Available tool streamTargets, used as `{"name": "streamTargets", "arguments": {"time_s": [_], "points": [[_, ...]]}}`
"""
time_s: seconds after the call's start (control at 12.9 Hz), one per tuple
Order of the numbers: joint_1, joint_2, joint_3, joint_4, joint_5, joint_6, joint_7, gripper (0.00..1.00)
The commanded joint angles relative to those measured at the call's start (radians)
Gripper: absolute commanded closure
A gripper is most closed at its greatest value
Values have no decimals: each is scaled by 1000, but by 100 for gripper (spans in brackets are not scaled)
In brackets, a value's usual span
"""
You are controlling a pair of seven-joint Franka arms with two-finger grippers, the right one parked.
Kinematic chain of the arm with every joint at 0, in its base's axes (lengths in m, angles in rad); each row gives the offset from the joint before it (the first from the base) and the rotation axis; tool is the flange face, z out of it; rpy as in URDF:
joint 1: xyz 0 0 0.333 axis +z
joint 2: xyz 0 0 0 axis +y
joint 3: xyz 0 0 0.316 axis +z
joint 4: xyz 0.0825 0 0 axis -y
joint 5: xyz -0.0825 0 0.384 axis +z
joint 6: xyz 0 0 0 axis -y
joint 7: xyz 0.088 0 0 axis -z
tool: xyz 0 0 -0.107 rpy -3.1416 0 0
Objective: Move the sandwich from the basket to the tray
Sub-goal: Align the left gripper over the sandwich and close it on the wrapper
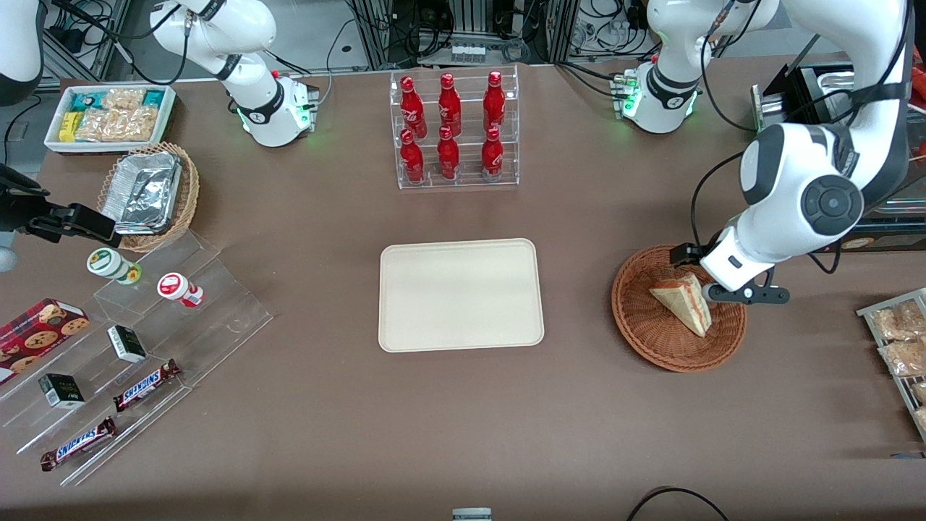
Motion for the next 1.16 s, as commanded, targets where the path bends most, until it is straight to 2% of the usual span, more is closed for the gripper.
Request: {"name": "streamTargets", "arguments": {"time_s": [0.0, 0.31, 0.62, 0.85, 1.08], "points": [[15, 5, 0, -2, 10, 26, -15, 0], [51, -6, 0, -67, 10, 123, -176, 0], [57, -1, -1, -88, -7, 198, -533, 0], [52, -1, -3, -149, -22, 339, -788, 0], [51, -9, -3, -200, -17, 381, -793, 0]]}}
